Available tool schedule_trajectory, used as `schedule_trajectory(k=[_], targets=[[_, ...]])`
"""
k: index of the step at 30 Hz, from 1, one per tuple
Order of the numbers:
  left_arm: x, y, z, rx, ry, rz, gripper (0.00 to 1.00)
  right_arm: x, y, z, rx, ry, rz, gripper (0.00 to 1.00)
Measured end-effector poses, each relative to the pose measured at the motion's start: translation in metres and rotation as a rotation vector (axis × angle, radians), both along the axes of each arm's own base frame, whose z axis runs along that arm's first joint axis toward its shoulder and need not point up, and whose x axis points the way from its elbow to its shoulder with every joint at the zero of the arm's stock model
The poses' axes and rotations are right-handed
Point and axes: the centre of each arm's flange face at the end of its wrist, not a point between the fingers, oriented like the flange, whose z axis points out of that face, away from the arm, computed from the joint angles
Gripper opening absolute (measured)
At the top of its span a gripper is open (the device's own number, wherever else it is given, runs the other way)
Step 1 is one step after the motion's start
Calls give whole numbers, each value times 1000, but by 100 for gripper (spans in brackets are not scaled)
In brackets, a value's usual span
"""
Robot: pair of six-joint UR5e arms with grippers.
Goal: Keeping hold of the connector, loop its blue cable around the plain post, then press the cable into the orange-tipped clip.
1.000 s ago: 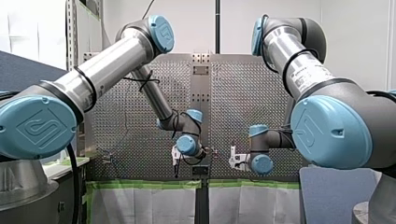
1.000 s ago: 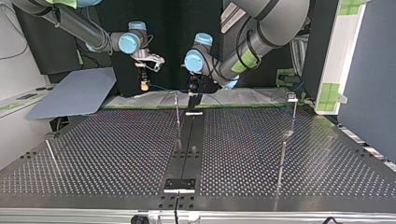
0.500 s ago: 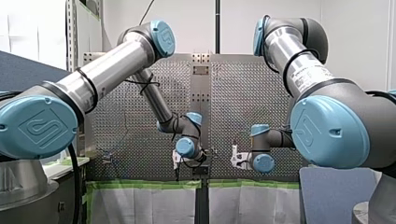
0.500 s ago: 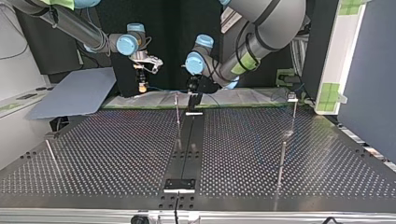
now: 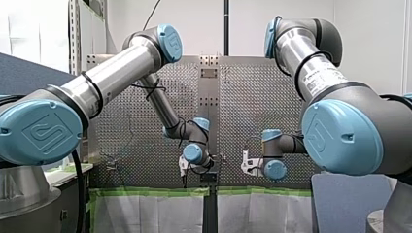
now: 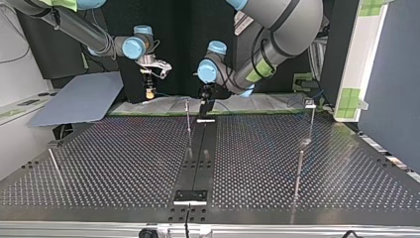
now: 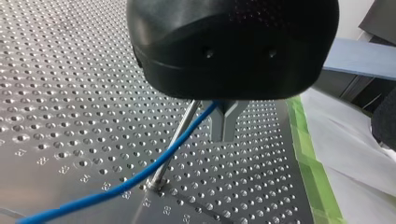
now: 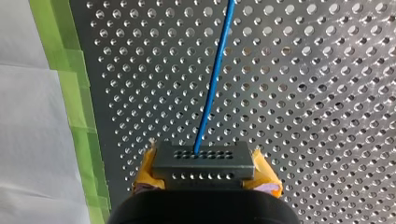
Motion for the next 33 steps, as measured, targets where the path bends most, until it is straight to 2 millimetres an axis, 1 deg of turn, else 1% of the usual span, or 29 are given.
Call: schedule_trajectory(k=[6, 18, 26, 33], targets=[[-7, -1, -3, 41, 9, -4, 0, -1, 3, -3, 15, 28, 5, 0], [-11, -3, -3, 61, 7, -6, 0, -2, 6, -7, 30, 46, 10, 0], [-9, -3, -3, 53, -1, -6, 0, -5, 11, -28, 53, 58, 9, 0], [-5, -1, -2, 34, -4, -10, 0, -3, 6, -28, 56, 58, 8, 0]])
